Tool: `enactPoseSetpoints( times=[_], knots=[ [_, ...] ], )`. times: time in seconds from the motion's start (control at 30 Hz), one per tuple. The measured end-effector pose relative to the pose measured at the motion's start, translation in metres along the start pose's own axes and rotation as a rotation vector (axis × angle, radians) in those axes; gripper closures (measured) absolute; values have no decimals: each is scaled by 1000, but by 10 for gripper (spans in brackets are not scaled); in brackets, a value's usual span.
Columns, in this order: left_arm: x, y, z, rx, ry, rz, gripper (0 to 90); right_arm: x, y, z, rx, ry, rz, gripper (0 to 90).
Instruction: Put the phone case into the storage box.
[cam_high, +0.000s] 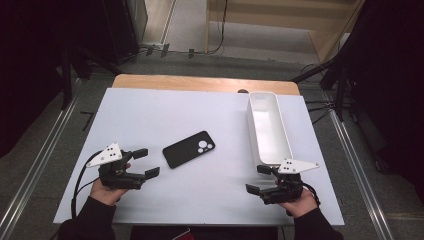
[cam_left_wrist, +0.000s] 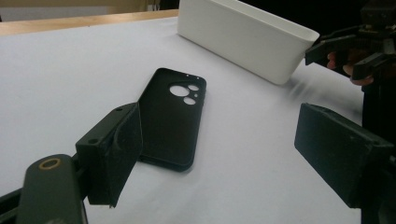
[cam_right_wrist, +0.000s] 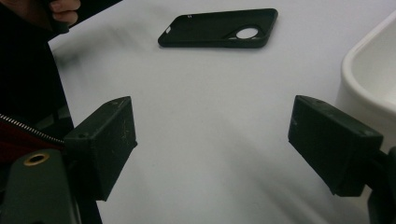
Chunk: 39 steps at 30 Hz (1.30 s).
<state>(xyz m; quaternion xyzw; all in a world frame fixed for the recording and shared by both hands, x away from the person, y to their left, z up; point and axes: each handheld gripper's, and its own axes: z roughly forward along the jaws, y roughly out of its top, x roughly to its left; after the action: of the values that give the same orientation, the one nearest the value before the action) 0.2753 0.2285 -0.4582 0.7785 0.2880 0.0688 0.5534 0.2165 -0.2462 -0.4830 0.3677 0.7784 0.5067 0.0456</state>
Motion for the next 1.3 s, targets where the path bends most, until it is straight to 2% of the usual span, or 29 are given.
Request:
enactPoseSetpoints(
  times=[0.1, 0.17, 0.33, 0.43, 0.5, 0.6, 0.77, 0.93, 1.0, 1.07, 1.17, 1.27, 1.3],
  knots=[
    [1, 3, 5, -10, -21, -6, 150, 0, 0, 0, 2, -1, 3, 137],
    [3, 6, 9, -10, -14, 4, 150, -1, 0, 0, 3, 0, 1, 137],
    [12, 14, 17, -38, -3, -10, 150, -3, 0, 1, 8, 9, 3, 137],
    [18, 18, 21, -34, 4, -13, 150, -2, 1, 0, 2, 14, 9, 137],
    [22, 22, 24, -35, 14, -7, 150, -1, 0, 1, 13, 20, 3, 137],
    [25, 26, 25, -44, 22, -9, 151, 5, 1, 4, 70, 8, -28, 137],
    [35, 32, 30, -39, 38, -34, 151, 6, 2, 6, 90, 6, -46, 137],
    [43, 38, 39, -20, 55, -29, 151, 5, 1, 9, 117, 5, -48, 137],
    [44, 41, 41, -34, 55, -34, 151, 3, 1, 10, 106, 0, -48, 137],
    [44, 43, 44, -29, 49, -29, 151, 3, 1, 11, 102, 1, -51, 137],
    [44, 45, 50, -47, 22, -28, 153, 1, 1, 15, 111, 13, -57, 137],
    [47, 47, 59, -37, 12, -34, 154, 1, 2, 17, 109, 20, -63, 137],
    [48, 47, 62, -32, 16, -21, 153, 2, 2, 17, 113, 20, -55, 137]
  ],
)
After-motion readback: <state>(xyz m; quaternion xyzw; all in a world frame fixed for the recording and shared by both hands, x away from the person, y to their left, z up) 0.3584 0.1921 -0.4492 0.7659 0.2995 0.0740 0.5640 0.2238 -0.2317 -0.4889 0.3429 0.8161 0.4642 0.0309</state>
